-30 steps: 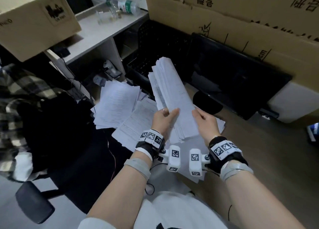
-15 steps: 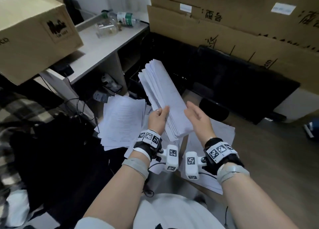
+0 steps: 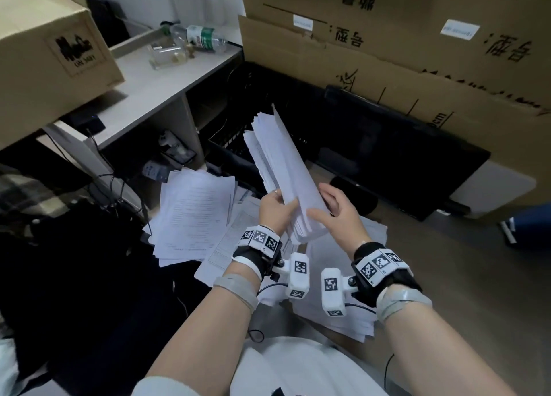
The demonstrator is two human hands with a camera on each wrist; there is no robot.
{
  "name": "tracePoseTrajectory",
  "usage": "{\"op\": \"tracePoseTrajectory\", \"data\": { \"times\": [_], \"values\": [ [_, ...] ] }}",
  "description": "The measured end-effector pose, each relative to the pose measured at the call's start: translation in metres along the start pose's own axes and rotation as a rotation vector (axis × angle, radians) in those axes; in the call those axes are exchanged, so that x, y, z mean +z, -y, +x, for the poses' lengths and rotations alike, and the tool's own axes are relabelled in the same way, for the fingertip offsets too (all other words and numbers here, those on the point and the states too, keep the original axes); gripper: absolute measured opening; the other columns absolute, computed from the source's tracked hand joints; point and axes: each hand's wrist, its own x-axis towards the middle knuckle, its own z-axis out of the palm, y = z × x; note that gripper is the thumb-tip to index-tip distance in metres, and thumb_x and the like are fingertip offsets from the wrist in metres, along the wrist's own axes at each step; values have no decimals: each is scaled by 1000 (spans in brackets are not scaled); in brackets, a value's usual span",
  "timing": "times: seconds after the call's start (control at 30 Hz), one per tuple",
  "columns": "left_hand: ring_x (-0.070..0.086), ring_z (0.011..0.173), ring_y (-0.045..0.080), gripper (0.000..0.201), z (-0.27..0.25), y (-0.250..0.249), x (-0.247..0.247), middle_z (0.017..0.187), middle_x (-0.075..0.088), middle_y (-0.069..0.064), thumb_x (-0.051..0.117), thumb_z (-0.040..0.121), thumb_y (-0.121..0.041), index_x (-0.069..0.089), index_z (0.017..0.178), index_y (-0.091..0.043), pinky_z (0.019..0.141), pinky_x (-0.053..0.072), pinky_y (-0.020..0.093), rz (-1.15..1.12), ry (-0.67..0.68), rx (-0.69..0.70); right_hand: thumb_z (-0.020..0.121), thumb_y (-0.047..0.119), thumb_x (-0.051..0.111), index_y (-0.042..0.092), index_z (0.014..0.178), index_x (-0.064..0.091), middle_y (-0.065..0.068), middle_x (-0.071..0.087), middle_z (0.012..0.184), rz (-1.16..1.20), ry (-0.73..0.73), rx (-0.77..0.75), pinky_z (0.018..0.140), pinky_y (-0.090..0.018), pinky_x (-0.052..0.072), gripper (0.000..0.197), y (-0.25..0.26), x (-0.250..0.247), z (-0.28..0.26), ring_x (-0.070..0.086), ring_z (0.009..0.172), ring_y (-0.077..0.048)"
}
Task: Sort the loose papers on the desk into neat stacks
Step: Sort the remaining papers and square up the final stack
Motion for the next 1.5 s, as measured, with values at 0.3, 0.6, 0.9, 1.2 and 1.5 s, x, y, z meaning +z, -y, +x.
{"op": "tracePoseTrajectory", "data": {
  "times": [0.3, 0.6, 0.9, 1.2, 1.5],
  "values": [
    [49, 50, 9, 38, -6, 13, 38, 51, 54, -6, 79, 78, -28, 52, 56, -13, 53, 40, 23, 144, -105, -41, 80, 34, 80, 21, 143, 42, 6, 56, 131, -77, -90, 103, 97, -31, 47, 75, -11, -42, 12, 56, 117, -11],
    [60, 70, 18, 24, -5, 19, 12, 76, 65, 12, 77, 79, -20, 68, 86, 1, 67, 54, 38, 50, -172, -145, 88, 25, 56, 6, 96, 68, -3, 72, 87, -143, -402, 172, 73, -30, 46, 24, -23, -47, 22, 63, 81, -27],
    [56, 61, 15, 22, 13, 20, -50, 64, 62, -2, 72, 85, -22, 62, 70, -9, 58, 44, 20, 197, -290, -157, 90, 29, 59, 26, 70, 66, 14, 58, 60, -125, -474, 8, 61, -25, 40, 22, 0, 10, 21, 49, 59, -10],
    [63, 68, 25, 33, 21, 7, -81, 71, 69, 8, 67, 75, -46, 68, 72, -13, 67, 51, 35, 78, -146, -138, 90, 37, 67, 30, 112, 75, 20, 60, 132, -381, -93, -149, 114, -34, 35, 24, 0, 76, 26, 47, 129, 0],
    [73, 89, 23, 20, 19, 11, -90, 92, 77, 5, 75, 83, -35, 71, 86, -16, 84, 60, 44, -42, -140, -61, 77, 68, 59, 38, 109, 73, 16, 42, 148, -237, 43, -89, 117, -37, 27, 46, 2, 84, 27, 36, 136, -1]
  ]
}}
